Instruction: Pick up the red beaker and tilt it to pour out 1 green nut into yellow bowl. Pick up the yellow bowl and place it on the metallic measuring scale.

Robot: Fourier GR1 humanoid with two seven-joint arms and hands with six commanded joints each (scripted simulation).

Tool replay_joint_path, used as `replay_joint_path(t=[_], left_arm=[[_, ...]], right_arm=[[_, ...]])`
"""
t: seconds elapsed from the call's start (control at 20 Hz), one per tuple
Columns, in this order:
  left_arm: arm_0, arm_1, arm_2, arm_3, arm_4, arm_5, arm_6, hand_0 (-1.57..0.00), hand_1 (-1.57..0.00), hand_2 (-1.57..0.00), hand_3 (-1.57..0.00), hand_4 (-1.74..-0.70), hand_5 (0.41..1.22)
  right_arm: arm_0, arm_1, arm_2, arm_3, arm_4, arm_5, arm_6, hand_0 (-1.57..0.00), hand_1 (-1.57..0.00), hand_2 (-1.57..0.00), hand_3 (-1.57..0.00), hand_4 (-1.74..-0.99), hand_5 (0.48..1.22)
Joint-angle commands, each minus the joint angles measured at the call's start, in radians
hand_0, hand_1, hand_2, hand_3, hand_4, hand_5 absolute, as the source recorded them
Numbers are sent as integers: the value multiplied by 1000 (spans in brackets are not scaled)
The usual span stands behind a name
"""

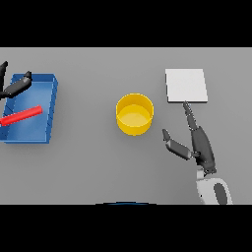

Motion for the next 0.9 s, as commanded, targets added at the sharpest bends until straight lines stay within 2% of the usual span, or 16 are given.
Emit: replay_joint_path(t=[0.0,0.05,0.2,0.35,0.45,0.6,0.7,0.75,0.85], left_arm=[[-7,-7,4,7,3,3,-1,-32,-26,-26,-24,-780,679],[-8,-9,-2,4,-2,3,3,-25,-20,-21,-19,-776,685],[-4,-20,-4,9,1,10,1,-12,-10,-10,-9,-786,704],[-4,-24,-4,6,3,13,0,-6,-5,-5,-4,-794,710],[-16,-29,-7,16,2,4,8,-3,-3,-3,-2,-795,708],[-9,-29,-11,5,2,10,12,-1,-1,-1,-1,-793,716],[-1,-30,-11,7,4,12,1,0,0,0,0,-795,721],[-9,-33,-8,13,4,10,-8,0,0,0,0,-797,722],[-11,-32,-17,12,-5,9,3,0,0,0,0,-798,723]], right_arm=[[-16,-19,7,-7,-2,26,-17,1,1,1,1,-1162,694],[-39,-45,17,-3,15,48,-21,1,1,1,1,-1180,708],[-135,-107,40,28,53,112,17,1,1,1,1,-1234,707],[-215,-174,101,51,165,155,61,1,1,1,1,-1278,683],[-273,-235,144,68,236,195,43,1,1,1,1,-1279,671],[-387,-277,212,124,320,258,40,1,1,1,1,-1276,666],[-434,-290,248,172,350,282,3,1,1,1,1,-1269,662],[-465,-279,261,196,356,297,9,1,1,1,1,-1271,658],[-504,-284,282,228,361,329,-19,1,1,1,1,-1274,656]])
